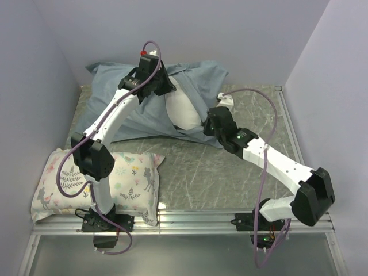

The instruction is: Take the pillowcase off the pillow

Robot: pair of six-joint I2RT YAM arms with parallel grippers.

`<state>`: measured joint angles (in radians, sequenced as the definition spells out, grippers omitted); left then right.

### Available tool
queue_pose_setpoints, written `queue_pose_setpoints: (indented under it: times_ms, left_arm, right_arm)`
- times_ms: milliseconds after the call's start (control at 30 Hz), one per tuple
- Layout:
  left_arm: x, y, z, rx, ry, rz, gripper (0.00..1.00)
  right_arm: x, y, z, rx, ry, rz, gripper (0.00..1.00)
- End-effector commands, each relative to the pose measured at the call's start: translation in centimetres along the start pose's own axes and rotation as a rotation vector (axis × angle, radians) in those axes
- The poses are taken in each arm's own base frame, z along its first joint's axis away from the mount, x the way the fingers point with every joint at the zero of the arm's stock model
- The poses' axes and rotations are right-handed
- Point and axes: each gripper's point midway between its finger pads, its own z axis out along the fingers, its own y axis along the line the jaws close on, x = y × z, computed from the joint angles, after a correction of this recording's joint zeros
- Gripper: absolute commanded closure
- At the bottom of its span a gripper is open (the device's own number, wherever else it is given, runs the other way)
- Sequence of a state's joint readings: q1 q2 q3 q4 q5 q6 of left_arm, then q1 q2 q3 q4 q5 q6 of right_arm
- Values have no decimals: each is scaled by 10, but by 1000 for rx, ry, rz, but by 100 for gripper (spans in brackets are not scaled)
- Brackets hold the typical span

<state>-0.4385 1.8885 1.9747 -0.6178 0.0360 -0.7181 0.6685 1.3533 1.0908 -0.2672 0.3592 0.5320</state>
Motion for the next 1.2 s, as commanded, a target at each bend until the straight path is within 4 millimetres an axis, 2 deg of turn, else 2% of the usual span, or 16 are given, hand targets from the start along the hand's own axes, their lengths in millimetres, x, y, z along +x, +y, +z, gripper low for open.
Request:
queue_pose_setpoints:
  times_ms: [0,267,333,367,400,433,467,500,533,600,633,667,733,833,1000,1167]
  left_arm:
    - [-61,-39,-36,120,-200,7,100]
    - [-64,-42,-41,135,-196,8,100]
    - [-58,-45,-42,153,-171,15,100]
    - [-48,-49,-45,181,-136,31,100]
    - [-33,-56,-46,205,-101,51,100]
    - [-11,-50,-39,190,-48,67,100]
    - [6,-60,-49,211,-25,99,100]
    - [17,-63,-50,222,-20,110,100]
    - [52,-44,-39,188,52,114,100]
    - [84,-47,-46,214,92,121,100]
    - [110,-30,-39,183,139,123,100]
    - [122,-30,-42,186,154,127,100]
    - [145,-14,-36,161,176,125,100]
    - [160,-6,-35,152,195,115,100]
    - [168,-10,-35,147,192,134,100]
    - [169,-13,-39,143,183,155,100]
  right_arm:
    - [20,-53,-7,138,8,-3,86]
    - [54,-89,8,172,63,46,92]
    - [50,-95,20,172,64,73,92]
    - [55,-99,31,184,92,70,92]
    - [40,-93,38,167,70,84,92]
    - [34,-94,44,164,68,92,91]
    - [35,-93,54,166,82,84,88]
    - [18,-85,60,149,53,88,81]
    - [12,-83,65,144,50,79,78]
    - [4,-76,75,142,66,59,66]
    - [2,-76,76,142,67,50,61]
    - [-7,-75,69,143,42,55,46]
    - [-6,-76,60,125,19,66,36]
    - [-12,-68,34,68,-25,61,24]
    - [-9,-40,3,28,-83,-20,14]
    - [-6,-16,13,10,-82,-73,12]
